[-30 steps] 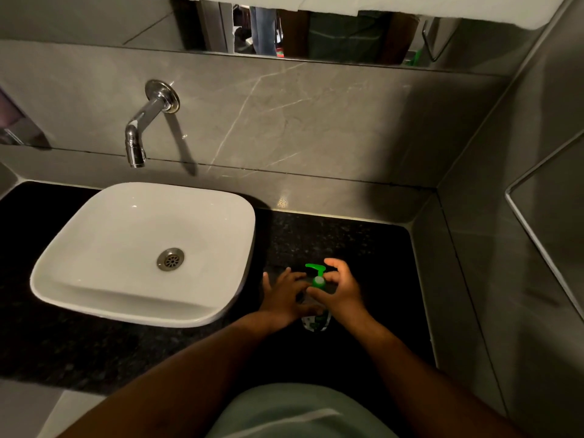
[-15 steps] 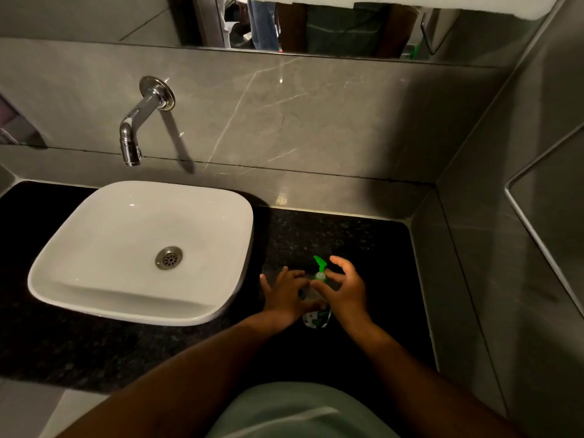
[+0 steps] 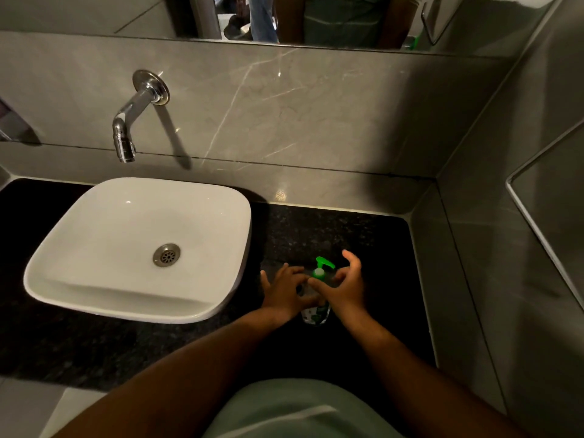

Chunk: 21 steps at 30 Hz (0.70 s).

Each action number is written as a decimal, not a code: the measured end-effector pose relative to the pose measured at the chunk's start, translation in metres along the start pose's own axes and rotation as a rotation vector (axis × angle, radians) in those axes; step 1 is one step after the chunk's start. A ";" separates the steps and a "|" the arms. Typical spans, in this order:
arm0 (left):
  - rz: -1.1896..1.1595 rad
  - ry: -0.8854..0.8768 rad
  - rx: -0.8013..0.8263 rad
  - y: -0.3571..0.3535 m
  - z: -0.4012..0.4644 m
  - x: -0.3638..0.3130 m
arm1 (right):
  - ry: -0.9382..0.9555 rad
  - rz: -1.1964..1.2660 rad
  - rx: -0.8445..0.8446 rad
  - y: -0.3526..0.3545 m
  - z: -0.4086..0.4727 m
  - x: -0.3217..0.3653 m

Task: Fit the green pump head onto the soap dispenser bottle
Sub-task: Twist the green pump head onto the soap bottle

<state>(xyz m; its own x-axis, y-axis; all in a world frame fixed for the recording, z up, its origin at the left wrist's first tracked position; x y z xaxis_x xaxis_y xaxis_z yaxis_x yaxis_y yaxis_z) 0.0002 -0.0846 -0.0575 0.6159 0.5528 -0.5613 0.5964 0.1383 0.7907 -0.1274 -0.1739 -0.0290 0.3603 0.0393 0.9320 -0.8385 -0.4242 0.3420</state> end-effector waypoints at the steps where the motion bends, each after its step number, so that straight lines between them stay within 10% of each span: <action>1: -0.006 0.004 -0.002 0.000 0.000 0.000 | 0.013 -0.026 -0.018 -0.001 -0.001 0.001; 21: -0.028 0.014 0.000 0.002 -0.003 0.003 | -0.004 0.120 0.106 -0.009 0.005 0.002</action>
<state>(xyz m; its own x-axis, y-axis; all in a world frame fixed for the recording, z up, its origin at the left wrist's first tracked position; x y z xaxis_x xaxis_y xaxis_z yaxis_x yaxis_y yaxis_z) 0.0016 -0.0801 -0.0566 0.5914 0.5602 -0.5800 0.6138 0.1537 0.7743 -0.1171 -0.1745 -0.0314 0.2618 -0.0209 0.9649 -0.8277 -0.5190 0.2133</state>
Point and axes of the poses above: each hand's wrist, its own z-axis towards the middle knuckle, its own y-axis out of the back of the hand, x = y × z, the point moved 7 cm from there along z, towards the middle knuckle, and after that the axes turned 1 degree about y, right-handed, at the moved point
